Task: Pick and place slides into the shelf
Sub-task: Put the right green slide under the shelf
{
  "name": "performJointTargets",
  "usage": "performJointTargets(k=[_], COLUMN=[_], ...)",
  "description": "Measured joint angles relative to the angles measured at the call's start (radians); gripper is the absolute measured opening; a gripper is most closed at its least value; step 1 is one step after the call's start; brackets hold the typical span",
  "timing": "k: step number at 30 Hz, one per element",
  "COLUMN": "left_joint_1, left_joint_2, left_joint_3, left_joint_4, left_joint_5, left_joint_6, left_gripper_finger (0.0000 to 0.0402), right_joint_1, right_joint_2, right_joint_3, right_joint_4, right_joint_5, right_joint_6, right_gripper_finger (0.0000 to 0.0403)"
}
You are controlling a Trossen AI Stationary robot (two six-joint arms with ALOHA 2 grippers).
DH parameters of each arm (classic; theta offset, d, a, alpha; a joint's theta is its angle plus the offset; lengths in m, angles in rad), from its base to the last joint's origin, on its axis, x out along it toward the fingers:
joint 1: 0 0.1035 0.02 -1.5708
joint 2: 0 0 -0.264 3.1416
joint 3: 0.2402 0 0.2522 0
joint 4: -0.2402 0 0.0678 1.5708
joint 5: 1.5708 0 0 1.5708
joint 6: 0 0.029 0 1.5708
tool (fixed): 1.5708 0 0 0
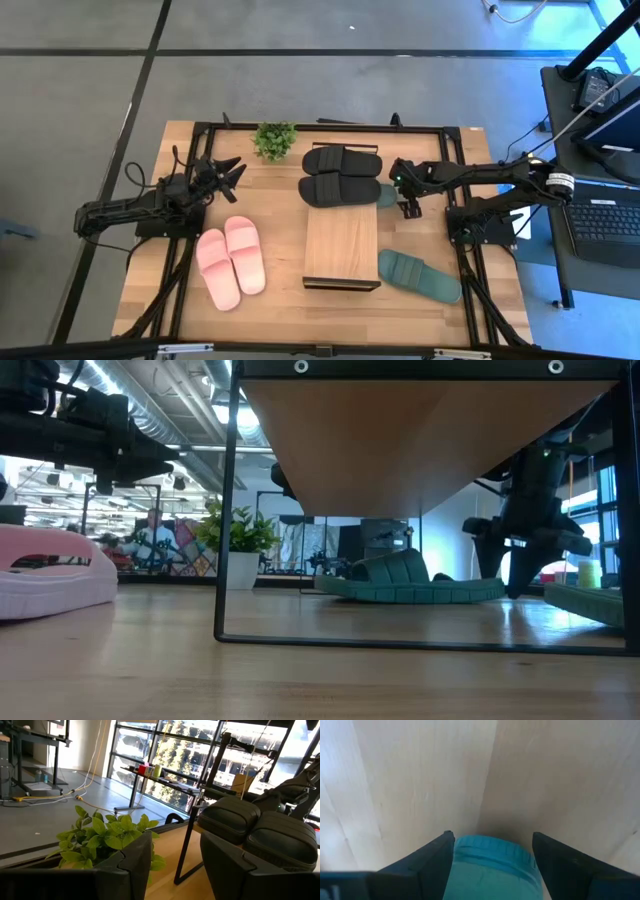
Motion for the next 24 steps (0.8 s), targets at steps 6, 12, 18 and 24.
performJointTargets(k=[6, 12, 18, 24], left_joint_1=[0.000, 0.000, 0.000, 0.000], left_joint_2=[0.000, 0.000, 0.000, 0.000], left_joint_3=[0.000, 0.000, 0.000, 0.000], left_joint_4=[0.000, 0.000, 0.000, 0.000], left_joint_5=[0.000, 0.000, 0.000, 0.000], left_joint_6=[0.000, 0.000, 0.000, 0.000], left_gripper_finger=[0.0162, 0.0162, 0.0162, 0.0162], right_joint_1=[0.009, 0.014, 0.014, 0.016], right_joint_2=[0.052, 0.078, 0.083, 0.084], right_joint_3=[0.002, 0.002, 0.001, 0.000], right_joint_4=[0.048, 0.095, 0.160, 0.194], right_joint_5=[-0.026, -0.044, -0.084, -0.100], right_joint_6=[-0.003, -0.007, -0.003, -0.001], right_gripper_finger=[0.0268, 0.0268, 0.0268, 0.0268])
